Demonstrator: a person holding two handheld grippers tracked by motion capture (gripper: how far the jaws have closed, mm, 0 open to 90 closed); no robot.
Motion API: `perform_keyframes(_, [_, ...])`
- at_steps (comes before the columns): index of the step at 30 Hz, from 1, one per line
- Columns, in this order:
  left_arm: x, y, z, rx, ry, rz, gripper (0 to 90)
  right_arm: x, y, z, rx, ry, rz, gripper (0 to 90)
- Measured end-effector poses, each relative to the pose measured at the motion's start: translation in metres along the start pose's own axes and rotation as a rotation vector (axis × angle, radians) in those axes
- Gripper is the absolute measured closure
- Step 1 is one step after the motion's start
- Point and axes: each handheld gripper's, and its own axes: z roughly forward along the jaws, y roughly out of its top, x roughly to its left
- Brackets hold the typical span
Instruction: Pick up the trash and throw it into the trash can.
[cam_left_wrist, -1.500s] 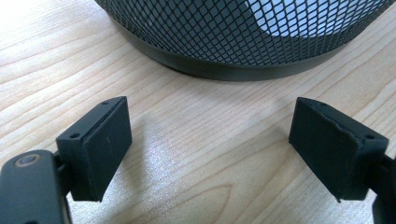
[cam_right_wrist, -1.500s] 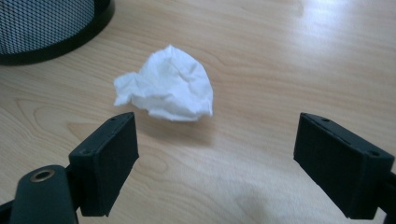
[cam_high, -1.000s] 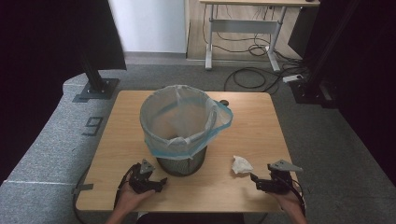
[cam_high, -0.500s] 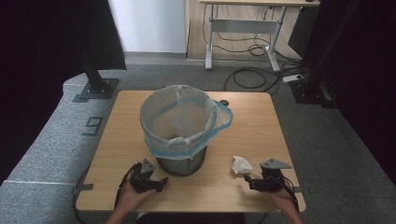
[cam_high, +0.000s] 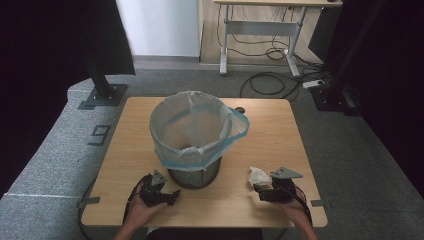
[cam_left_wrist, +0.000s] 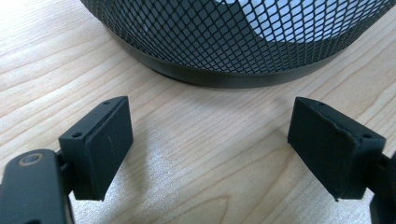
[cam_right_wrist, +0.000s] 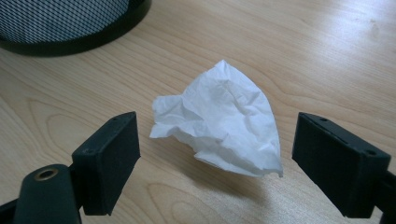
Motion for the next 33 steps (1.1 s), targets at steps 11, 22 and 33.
perform_keyframes(11, [0.000, 0.000, 0.000, -0.001, -0.007, 0.007, 13.7, -0.001, 0.008, 0.022, 0.030, 0.002, 0.008, 14.4])
perform_keyframes(22, [0.000, 0.000, 0.000, -0.001, -0.007, 0.008, 13.7, 0.002, 0.014, 0.043, 0.065, -0.004, -0.004, 14.4])
perform_keyframes(33, [-0.001, 0.000, 0.000, 0.000, -0.013, 0.014, 13.7, -0.005, 0.012, 0.046, 0.088, -0.091, 0.013, 41.3])
